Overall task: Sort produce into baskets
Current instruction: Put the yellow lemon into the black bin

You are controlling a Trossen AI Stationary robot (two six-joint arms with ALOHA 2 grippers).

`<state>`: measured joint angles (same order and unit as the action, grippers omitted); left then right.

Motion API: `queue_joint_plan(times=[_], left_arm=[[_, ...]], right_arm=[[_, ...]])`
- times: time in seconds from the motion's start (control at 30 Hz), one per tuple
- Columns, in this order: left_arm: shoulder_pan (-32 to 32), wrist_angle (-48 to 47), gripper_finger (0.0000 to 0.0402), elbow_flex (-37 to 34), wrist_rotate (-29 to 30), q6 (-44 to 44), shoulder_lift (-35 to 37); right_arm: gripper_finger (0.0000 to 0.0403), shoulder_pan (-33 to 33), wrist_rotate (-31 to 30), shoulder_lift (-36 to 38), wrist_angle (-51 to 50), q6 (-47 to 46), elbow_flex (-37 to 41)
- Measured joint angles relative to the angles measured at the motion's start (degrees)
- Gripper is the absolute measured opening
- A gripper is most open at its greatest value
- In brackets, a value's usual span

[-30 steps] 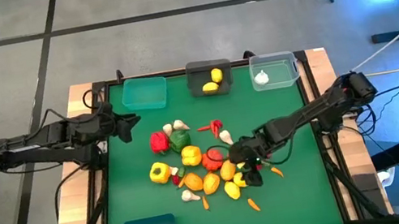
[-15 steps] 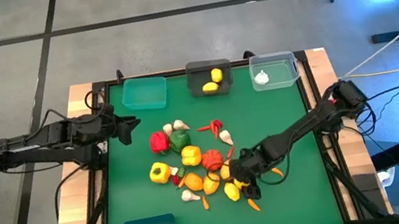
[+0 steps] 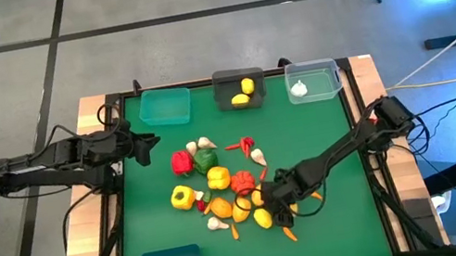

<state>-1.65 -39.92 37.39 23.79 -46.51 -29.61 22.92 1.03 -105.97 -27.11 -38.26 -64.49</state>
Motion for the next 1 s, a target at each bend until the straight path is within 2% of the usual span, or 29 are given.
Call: queue_joint_plan(times=[0.17,0.3,0.53,0.67,0.83,1.0], left_arm=[[0.0,-0.2,0.0151,0.0,0.0,0.2,0.0],[0.0,-0.2,0.0151,0.0,0.0,0.8,0.0],[0.0,-0.2,0.0151,0.0,0.0,1.6,0.0],[0.0,-0.2,0.0151,0.0,0.0,2.6,0.0],[0.0,-0.2,0.0151,0.0,0.0,3.5,0.0],[0.0,-0.2,0.0151,0.0,0.0,4.5,0.0]], right_arm=[[0.0363,0.8,-0.9,-1.6,-0.4,-1.8,0.1],[0.0363,0.2,-3.9,-1.3,-0.5,-1.3,0.1],[0.0363,-3.1,-7.9,1.9,-8.9,-0.3,-3.2],[0.0363,-3.1,-7.8,3.0,-10.9,6.3,-5.6],[0.0363,-2.0,-3.2,4.4,-15.6,16.0,-8.5],[0.0363,-1.0,-2.3,3.5,-21.2,20.3,-8.5]])
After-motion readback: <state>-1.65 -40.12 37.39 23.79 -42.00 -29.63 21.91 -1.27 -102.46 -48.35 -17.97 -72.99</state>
